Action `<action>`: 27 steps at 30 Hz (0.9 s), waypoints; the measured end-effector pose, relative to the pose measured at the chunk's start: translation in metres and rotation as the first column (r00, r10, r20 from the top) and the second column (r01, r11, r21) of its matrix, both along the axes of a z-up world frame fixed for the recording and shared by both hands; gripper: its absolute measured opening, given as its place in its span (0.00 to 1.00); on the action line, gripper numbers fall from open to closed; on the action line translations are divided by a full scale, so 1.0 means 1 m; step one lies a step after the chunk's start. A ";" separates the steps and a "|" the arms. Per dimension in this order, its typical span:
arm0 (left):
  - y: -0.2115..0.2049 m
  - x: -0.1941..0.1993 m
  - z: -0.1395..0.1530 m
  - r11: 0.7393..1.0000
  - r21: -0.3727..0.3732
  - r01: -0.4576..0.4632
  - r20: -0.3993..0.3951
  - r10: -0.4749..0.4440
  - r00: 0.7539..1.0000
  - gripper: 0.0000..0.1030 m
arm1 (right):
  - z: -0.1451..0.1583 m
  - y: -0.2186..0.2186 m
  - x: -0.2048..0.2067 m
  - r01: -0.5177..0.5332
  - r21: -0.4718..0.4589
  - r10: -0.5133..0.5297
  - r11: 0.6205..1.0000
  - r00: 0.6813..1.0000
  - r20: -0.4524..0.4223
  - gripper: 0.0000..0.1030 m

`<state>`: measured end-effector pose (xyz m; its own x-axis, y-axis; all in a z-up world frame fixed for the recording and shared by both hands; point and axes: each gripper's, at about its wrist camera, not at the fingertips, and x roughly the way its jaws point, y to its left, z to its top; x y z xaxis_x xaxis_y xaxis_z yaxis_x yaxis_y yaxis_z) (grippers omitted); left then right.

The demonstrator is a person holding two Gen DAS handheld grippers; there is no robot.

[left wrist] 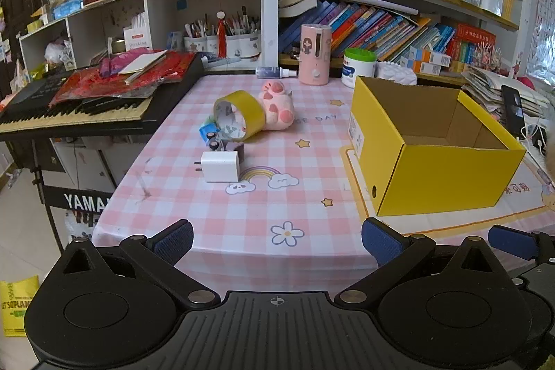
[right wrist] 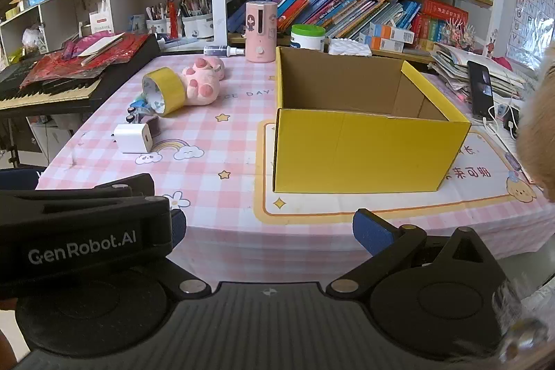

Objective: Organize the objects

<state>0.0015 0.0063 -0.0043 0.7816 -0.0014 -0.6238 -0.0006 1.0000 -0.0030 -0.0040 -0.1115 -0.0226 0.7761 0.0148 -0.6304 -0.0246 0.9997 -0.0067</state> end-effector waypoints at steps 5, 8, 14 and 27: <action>-0.001 0.001 0.000 1.000 0.001 0.002 0.001 -0.002 1.000 1.00 | 0.000 0.000 0.001 0.000 -0.001 0.000 1.000 1.000 0.000 1.00; -0.001 0.001 -0.001 1.000 0.000 0.003 0.001 -0.003 1.000 1.00 | 0.000 0.000 0.000 0.000 -0.002 0.000 1.000 1.000 0.000 1.00; -0.001 0.004 -0.001 1.000 -0.007 0.006 -0.002 -0.006 1.000 1.00 | 0.000 0.000 0.004 0.004 -0.005 -0.004 1.000 1.000 -0.003 1.00; 0.000 0.005 -0.002 1.000 -0.007 0.010 -0.013 -0.011 1.000 1.00 | -0.001 0.000 0.006 0.012 -0.012 -0.012 1.000 1.000 -0.011 1.00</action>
<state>0.0066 0.0061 -0.0065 0.7733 -0.0138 -0.6339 0.0099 0.9999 -0.0097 0.0017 -0.1115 -0.0241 0.7694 -0.0018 -0.6388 -0.0128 0.9998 -0.0181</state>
